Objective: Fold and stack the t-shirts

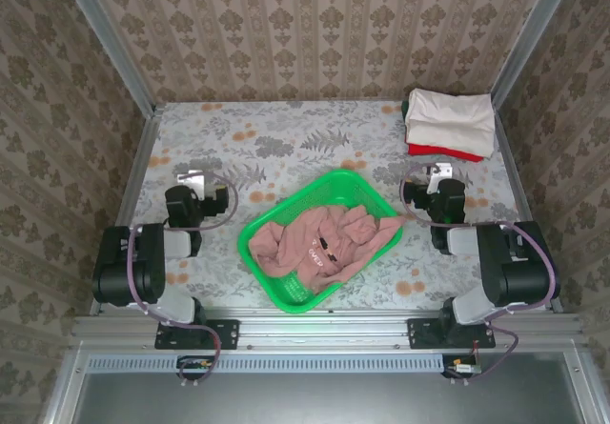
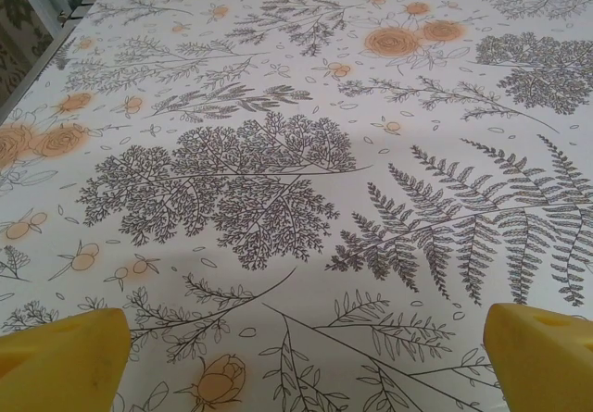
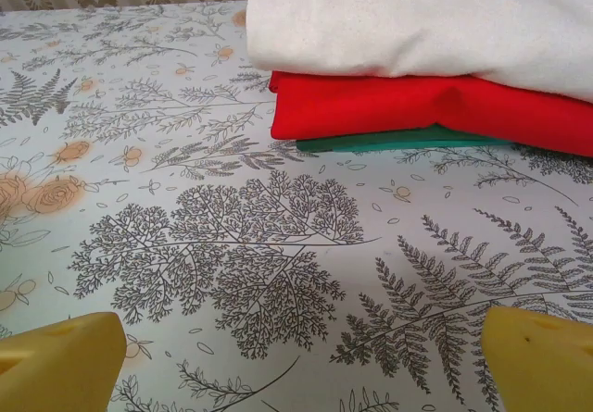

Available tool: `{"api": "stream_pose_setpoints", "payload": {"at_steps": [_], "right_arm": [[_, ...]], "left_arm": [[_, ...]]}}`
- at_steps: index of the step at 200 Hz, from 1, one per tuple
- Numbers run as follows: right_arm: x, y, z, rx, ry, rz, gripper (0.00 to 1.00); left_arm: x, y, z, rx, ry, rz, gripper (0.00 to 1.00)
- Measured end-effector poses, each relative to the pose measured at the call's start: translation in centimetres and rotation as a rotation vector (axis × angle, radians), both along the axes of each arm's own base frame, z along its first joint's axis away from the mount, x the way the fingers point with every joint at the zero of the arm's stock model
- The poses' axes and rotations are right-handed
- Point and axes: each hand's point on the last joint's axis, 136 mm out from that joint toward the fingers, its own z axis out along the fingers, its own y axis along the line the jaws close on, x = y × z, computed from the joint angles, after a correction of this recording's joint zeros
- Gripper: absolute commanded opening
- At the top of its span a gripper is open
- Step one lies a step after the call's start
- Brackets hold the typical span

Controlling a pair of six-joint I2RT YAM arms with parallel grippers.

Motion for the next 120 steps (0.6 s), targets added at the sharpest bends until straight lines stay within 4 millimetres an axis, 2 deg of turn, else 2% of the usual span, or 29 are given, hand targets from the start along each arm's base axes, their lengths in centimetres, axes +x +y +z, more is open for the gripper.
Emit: {"api": "stream_pose_setpoints", "payload": {"at_steps": [120], "right_arm": [[0.15, 0.07, 0.30, -0.002, -0.014, 0.005, 1.00]], "left_arm": [[0.53, 0.00, 0.83, 0.007, -0.030, -0.003, 1.00]]}}
